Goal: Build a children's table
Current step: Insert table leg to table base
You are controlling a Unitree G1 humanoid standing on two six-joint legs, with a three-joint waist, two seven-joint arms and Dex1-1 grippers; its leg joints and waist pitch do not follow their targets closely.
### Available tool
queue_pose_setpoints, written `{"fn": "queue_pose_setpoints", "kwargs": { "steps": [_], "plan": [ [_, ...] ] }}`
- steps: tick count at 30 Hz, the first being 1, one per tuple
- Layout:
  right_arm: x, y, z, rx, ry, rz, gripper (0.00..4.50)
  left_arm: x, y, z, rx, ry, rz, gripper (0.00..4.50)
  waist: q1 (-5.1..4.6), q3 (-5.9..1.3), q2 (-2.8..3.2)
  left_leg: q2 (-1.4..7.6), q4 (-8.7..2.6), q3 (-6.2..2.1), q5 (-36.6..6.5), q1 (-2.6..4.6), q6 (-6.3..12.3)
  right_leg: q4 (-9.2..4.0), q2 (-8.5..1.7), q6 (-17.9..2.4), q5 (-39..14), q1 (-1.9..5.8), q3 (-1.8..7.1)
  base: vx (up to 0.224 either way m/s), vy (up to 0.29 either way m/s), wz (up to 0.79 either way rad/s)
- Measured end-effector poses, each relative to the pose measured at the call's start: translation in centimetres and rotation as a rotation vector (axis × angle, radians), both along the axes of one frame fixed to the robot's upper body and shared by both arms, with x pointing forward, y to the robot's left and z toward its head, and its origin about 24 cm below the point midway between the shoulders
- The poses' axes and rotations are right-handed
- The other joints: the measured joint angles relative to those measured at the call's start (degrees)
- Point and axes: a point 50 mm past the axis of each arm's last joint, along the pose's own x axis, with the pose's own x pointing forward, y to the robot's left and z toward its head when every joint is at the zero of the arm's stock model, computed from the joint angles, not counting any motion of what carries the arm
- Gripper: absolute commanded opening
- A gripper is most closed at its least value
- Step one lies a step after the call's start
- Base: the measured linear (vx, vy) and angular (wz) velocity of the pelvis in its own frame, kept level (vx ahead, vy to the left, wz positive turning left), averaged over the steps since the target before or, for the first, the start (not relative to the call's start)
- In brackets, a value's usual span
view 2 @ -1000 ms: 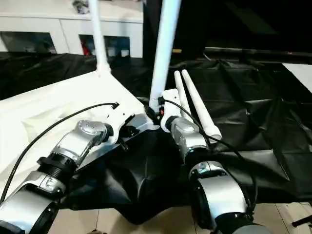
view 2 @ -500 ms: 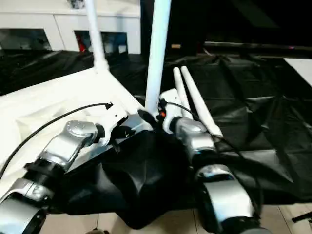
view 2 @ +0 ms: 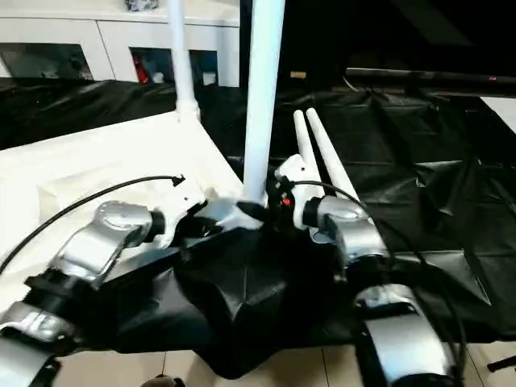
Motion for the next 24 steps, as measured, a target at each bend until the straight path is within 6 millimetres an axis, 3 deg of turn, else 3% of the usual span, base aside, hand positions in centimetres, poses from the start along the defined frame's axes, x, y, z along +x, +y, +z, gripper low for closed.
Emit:
{"fn": "queue_pose_setpoints", "kwargs": {
  "steps": [3,11,24],
  "plan": [
    [-0.5,0.2,-0.3,-0.013,0.012,0.041,3.69,-0.4,0.0,0.0,0.004,0.010,-0.041,0.00,0.59,0.01,0.01,0.00,0.10,0.01,0.0,-0.02,0.01,0.06,0.00,0.0,0.0,0.01,0.00,0.000,0.000,0.00],
    [-1.4,0.6,-0.4,-0.028,0.028,0.120,3.69,-1.2,0.2,-0.1,0.007,0.031,-0.103,0.00,0.77,0.01,0.01,0.00,0.21,0.00,0.0,0.00,0.01,0.14,-0.02,0.0,0.0,0.05,0.00,0.000,0.000,0.00],
    [-1.9,0.5,-0.9,0.018,0.019,0.057,3.55,-1.3,0.2,-0.2,0.008,0.004,-0.104,0.00,0.83,0.00,0.00,-0.01,0.31,-0.04,0.0,0.00,0.01,0.24,-0.03,0.0,0.0,0.07,0.00,0.000,0.000,0.00]
  ]
}}
